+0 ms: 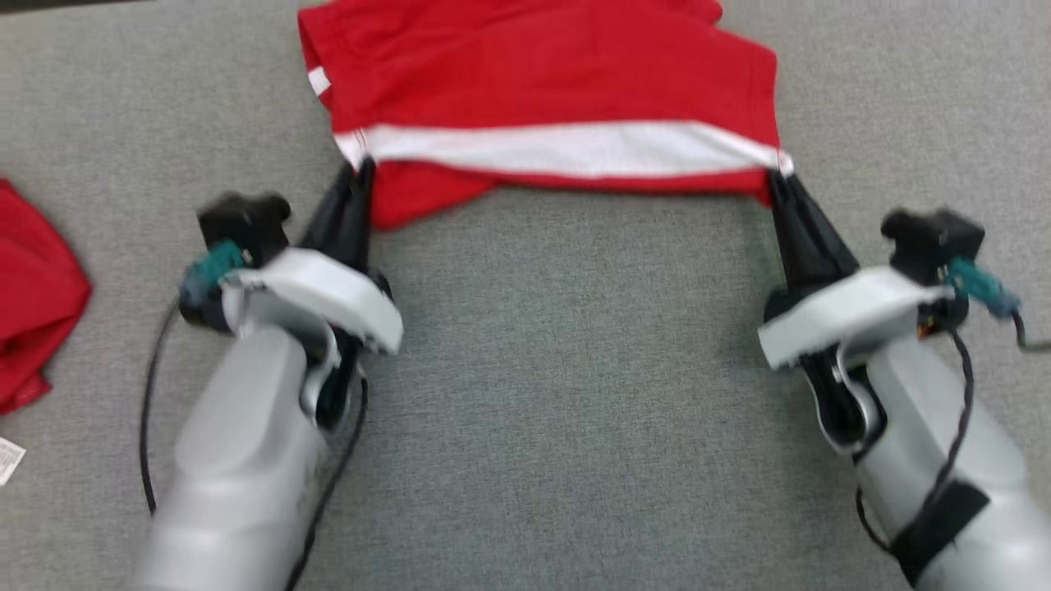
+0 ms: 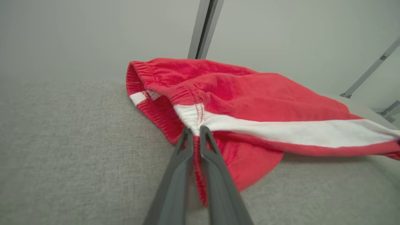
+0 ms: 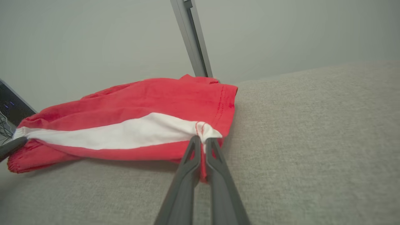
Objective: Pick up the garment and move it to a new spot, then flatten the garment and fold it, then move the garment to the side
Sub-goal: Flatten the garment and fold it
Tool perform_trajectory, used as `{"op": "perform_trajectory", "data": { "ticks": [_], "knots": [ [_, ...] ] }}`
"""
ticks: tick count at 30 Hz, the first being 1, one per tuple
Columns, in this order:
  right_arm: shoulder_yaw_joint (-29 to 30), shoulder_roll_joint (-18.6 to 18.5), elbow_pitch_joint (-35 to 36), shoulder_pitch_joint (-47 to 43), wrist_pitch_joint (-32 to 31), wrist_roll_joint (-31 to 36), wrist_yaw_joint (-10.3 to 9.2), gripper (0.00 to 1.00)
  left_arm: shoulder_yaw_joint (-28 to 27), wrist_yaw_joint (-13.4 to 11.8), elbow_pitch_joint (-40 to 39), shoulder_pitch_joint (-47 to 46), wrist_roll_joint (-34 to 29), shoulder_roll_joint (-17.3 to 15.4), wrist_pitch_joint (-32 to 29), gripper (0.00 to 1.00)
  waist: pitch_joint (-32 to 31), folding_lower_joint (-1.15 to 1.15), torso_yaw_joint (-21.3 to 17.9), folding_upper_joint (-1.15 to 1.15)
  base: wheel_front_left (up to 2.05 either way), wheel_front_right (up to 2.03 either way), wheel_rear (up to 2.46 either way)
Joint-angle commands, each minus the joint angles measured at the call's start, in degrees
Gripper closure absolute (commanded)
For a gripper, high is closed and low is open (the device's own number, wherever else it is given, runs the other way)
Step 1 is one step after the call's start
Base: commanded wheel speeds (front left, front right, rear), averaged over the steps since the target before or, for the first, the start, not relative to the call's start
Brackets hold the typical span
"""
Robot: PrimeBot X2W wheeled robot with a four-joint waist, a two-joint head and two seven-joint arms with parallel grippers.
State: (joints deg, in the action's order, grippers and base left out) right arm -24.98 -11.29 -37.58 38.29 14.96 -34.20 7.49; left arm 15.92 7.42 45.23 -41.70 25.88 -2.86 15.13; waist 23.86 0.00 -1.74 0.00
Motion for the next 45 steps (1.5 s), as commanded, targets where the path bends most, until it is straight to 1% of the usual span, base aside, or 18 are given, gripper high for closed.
{"op": "perform_trajectory", "data": {
  "ticks": [1, 3, 5, 12, 15, 17, 22, 27, 31, 37, 41, 45],
  "knots": [
    [0.8, -0.8, 1.5, -2.0, 0.3, 0.6, 0.0, 1.0, 0.6, 0.1, -1.3, 2.1, -0.9, -0.2, 0.0, 1.0, -1.1, 0.0, 0.6, 0.0, 0.0, 0.0, 0.0],
    [2.5, -1.4, 4.5, -6.7, 0.3, 1.3, 0.0, 1.0, 1.4, 0.1, -4.2, 6.2, -1.2, -0.2, 0.0, 1.0, -2.5, 0.0, 1.2, 0.0, 0.0, 0.0, 0.0],
    [4.0, -1.5, 7.3, -11.3, 0.3, 2.2, 0.0, 1.0, 1.5, 0.1, -6.7, 10.5, -0.1, -0.3, 0.0, 1.0, -4.2, 0.0, 1.5, 0.0, 0.0, 0.0, 0.0],
    [7.8, -1.4, 15.7, -25.5, 0.3, 5.1, -0.01, 1.0, 1.1, 0.1, -16.1, 24.4, 0.9, -2.7, 0.0, 1.0, -10.7, 0.0, 1.5, 0.0, 0.0, 0.0, 0.0],
    [9.2, -1.2, 19.5, -31.3, -1.4, 6.3, -0.01, 1.0, 0.5, 0.0, -19.2, 30.8, 1.0, -3.7, 0.0, 1.0, -13.5, 0.0, 1.1, 0.0, 0.0, 0.0, 0.0],
    [9.8, -1.0, 22.4, -34.8, -3.1, 7.2, -0.01, 1.0, 0.5, 0.0, -20.9, 34.6, 1.7, -3.7, -0.1, 1.0, -15.0, 0.0, 0.8, 0.0, 0.0, 0.0, 0.0],
    [12.3, 0.3, 29.2, -43.5, -7.4, 9.1, -0.02, 1.0, 0.2, -1.8, -26.6, 43.1, 3.5, -4.9, -3.0, 1.0, -18.4, 0.0, -0.2, 0.0, 0.0, 0.0, 0.0],
    [14.3, 1.5, 35.4, -50.2, -11.5, 11.0, -0.02, 1.0, -0.2, -4.4, -34.0, 49.1, 4.6, -5.9, -7.0, 1.0, -20.1, 0.0, -0.5, 0.0, 0.0, 0.0, 0.0],
    [15.0, 1.6, 38.7, -52.0, -14.0, 11.7, -0.02, 1.0, -0.5, -5.8, -38.8, 51.6, 6.1, -6.2, -10.1, 1.0, -20.3, 0.0, -0.8, 0.0, 0.0, 0.0, 0.0],
    [16.7, 1.8, 39.0, -49.9, -14.6, 10.8, -0.02, 1.0, -0.9, -6.6, -41.7, 50.8, 7.2, -6.6, -12.6, 1.0, -19.3, 0.0, 0.1, 0.0, 0.0, 0.0, 0.0],
    [16.9, 0.7, 37.8, -45.3, -14.7, 10.7, -0.02, 1.0, -0.6, -6.3, -42.3, 47.4, 7.3, -6.8, -14.0, 1.0, -16.6, 0.0, 1.5, 0.0, 0.0, 0.0, 0.0],
    [16.5, -0.9, 35.9, -37.5, -14.6, 9.9, -0.05, 1.0, -1.3, -6.0, -41.9, 41.8, 7.8, -6.2, -14.0, 1.0, -11.8, 0.0, 3.5, 0.0, 0.0, 0.0, 0.0]
  ]
}}
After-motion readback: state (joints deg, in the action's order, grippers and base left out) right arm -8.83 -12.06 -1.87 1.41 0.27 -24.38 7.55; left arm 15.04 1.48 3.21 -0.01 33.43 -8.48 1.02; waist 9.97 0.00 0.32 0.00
